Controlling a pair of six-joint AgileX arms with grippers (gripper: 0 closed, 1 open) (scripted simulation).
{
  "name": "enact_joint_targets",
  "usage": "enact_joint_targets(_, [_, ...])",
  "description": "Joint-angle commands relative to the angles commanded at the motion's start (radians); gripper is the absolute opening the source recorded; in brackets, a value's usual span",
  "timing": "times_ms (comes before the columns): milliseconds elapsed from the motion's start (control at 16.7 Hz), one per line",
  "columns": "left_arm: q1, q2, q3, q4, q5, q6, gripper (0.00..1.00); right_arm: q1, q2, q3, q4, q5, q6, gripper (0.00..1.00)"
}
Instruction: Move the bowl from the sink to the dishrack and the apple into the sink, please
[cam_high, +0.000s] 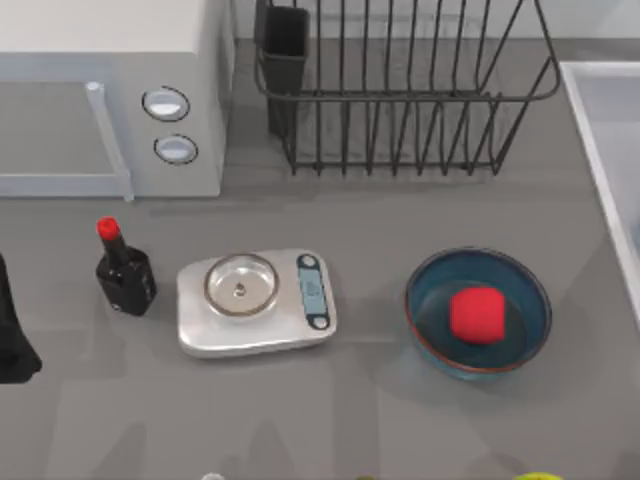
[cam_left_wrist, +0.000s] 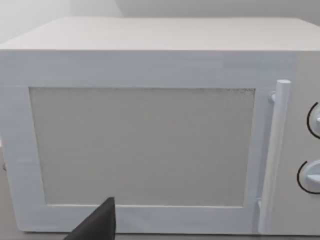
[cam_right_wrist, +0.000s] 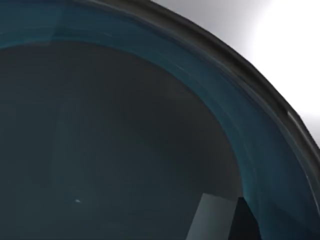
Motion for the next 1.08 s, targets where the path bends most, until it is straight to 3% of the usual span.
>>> enact_joint_targets(480, [0.0,0.0,0.0,0.0,0.0,0.0,1.0,-0.038,-0.111,-0.056,-0.056,-0.005,-0.04,0.0])
enact_joint_targets(1080, [0.0,0.0,0.0,0.0,0.0,0.0,1.0,-0.283,-0.84,-0.41,-0.436,-0.03,-0.297,0.0])
